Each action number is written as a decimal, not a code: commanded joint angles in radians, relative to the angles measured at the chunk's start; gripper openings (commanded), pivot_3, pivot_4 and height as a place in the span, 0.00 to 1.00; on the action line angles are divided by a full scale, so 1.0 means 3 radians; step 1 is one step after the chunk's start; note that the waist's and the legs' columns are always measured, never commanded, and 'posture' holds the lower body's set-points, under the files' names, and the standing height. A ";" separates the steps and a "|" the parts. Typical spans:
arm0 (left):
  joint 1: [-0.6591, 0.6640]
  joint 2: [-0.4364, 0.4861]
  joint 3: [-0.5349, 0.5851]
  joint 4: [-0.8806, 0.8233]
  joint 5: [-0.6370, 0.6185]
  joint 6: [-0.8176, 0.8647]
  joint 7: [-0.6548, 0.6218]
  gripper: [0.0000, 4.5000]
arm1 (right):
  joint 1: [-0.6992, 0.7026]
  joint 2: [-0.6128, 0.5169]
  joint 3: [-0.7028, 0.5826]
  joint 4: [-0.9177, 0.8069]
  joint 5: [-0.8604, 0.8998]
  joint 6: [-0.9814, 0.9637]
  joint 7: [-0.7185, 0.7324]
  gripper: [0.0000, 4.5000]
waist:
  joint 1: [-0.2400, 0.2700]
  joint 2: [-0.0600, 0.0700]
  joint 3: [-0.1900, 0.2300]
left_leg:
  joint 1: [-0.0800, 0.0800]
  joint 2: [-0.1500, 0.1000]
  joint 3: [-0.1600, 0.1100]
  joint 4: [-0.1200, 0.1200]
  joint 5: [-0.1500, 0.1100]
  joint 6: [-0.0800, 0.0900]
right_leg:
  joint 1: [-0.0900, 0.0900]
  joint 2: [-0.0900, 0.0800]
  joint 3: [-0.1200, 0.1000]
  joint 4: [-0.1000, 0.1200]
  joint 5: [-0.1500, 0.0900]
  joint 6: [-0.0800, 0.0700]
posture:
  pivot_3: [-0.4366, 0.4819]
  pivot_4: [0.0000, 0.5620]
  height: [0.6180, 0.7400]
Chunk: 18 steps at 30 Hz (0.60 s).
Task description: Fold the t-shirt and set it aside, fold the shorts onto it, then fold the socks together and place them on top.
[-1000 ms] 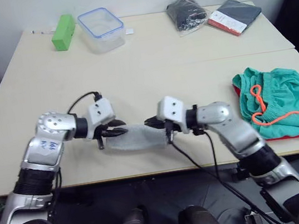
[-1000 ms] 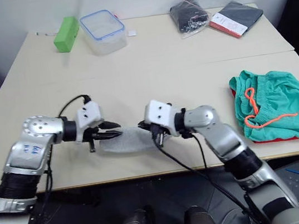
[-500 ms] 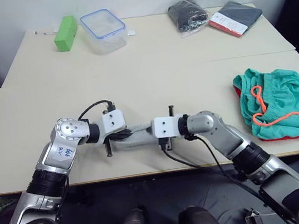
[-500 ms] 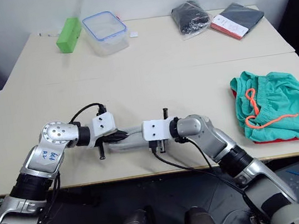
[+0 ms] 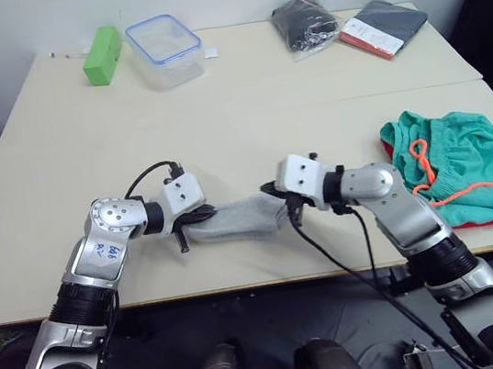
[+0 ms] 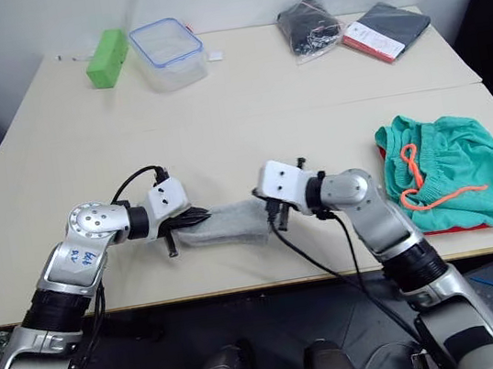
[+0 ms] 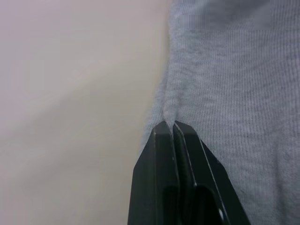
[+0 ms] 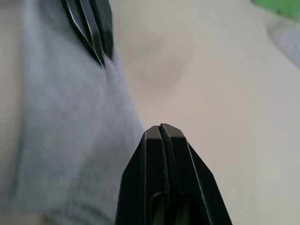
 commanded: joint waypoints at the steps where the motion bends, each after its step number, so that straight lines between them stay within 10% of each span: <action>1: -0.0126 0.0007 0.0205 -0.0222 -0.0169 0.0081 0.0001 0.01 | 0.0058 0.0031 0.0175 -0.0045 -0.0091 -0.0049 0.0013 0.00 | 0.0013 0.0000 0.0000 | -0.0002 -0.0002 -0.0002 0.0001 0.0000 0.0000 | 0.0000 -0.0001 -0.0001 0.0000 0.0000 0.0000 | 0.48 0.27 1.00; 18: -0.0084 0.0252 0.0119 0.0041 -0.0074 0.0124 -0.0180 0.01 | 0.0236 -0.0173 0.0440 0.0392 -0.0604 -0.0524 -0.0052 0.00 | 0.0004 0.0000 0.0000 | 0.0006 -0.0002 -0.0002 0.0001 0.0000 0.0001 | 0.0006 -0.0001 -0.0001 -0.0001 0.0000 0.0000 | 0.48 0.27 1.00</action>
